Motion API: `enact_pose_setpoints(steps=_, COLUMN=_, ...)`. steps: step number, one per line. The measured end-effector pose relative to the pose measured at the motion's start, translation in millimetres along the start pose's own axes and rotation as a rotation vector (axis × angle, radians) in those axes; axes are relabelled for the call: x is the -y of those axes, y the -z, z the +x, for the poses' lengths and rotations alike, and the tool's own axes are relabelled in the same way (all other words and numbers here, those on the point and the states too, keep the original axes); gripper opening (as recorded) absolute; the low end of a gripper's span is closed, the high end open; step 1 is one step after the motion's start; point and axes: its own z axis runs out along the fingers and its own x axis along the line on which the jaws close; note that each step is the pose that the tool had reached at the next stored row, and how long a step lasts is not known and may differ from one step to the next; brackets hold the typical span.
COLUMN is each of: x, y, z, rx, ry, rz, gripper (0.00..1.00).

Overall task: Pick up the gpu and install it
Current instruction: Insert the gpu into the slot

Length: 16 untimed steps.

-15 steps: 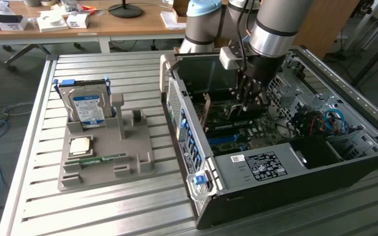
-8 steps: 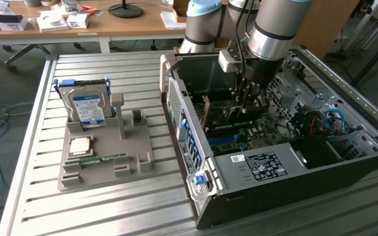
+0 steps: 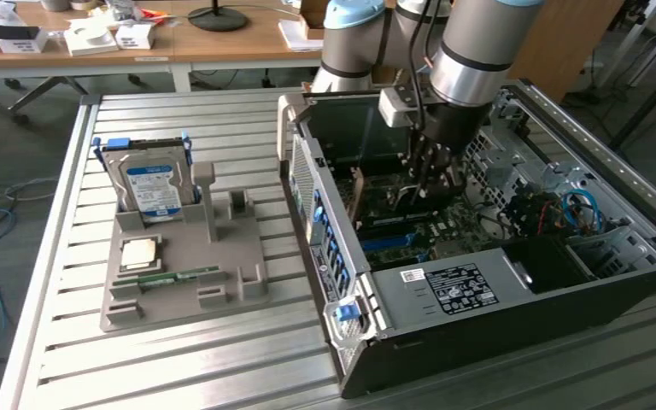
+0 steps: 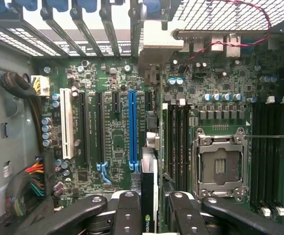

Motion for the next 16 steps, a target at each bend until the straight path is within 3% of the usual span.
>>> enact_pose_setpoints(steps=16, x=-3.7, y=-4.4, z=0.3, rx=-0.0002, ry=0.0, rz=0.0002, gripper=0.27)
